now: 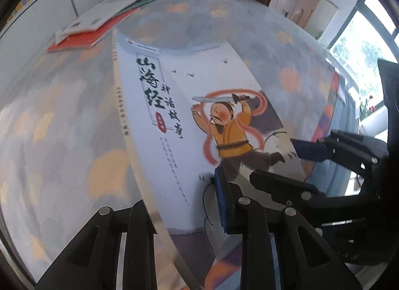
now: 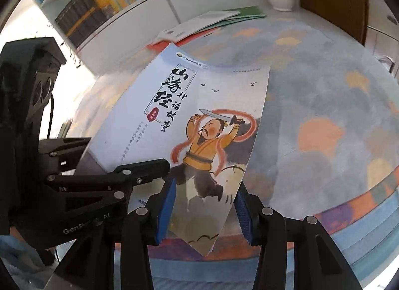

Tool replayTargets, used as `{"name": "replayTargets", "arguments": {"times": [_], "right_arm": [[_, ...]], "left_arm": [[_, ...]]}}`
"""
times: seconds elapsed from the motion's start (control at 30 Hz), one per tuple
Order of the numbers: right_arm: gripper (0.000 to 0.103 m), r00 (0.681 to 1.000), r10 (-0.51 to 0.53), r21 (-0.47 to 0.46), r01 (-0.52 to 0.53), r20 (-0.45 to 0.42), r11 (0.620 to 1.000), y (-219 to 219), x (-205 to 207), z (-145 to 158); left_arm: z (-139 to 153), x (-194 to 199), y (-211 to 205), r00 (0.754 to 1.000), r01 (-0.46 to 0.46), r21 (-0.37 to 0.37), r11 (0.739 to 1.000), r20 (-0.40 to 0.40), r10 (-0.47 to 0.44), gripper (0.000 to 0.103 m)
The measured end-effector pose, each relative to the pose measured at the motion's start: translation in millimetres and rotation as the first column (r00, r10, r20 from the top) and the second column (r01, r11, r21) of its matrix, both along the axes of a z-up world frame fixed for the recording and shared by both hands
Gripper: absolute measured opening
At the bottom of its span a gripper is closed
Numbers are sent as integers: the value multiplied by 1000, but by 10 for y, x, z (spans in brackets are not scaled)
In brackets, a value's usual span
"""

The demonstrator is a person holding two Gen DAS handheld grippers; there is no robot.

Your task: Organize books

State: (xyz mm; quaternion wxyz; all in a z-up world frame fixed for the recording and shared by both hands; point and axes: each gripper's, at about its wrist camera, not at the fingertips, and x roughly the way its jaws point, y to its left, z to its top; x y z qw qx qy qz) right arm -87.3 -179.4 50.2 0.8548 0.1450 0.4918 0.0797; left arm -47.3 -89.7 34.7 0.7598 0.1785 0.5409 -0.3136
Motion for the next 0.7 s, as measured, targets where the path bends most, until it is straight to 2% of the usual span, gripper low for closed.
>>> {"name": "replayTargets", "arguments": {"times": [0.07, 0.17, 0.33, 0.5, 0.6, 0.7], "right_arm": [[47, 1000, 28, 7, -28, -12, 1000, 214, -25, -13], [47, 997, 63, 71, -60, -34, 996, 531, -59, -37], [46, 988, 147, 2, -147, -48, 989, 1194, -177, -45], [46, 983, 181, 36, -180, -30, 983, 1761, -263, -51], [46, 985, 170, 137, -166, -23, 977, 1921, -272, -97], [48, 993, 113, 350, -91, -42, 932, 1889, -222, -210]], "left_arm": [[-5, -21, 223, 1000, -15, -15, 1000, -28, 15, 23], [-10, -76, 612, 997, -55, -38, 998, -58, 53, 23], [11, -326, 1236, 999, -13, -22, 1000, 53, 14, 23], [82, -411, 1844, 989, -54, -46, 997, 134, 59, 23], [156, -394, 2103, 985, -53, -77, 996, 161, 64, 23], [118, -370, 2306, 993, -33, -132, 991, 104, 47, 25]]}}
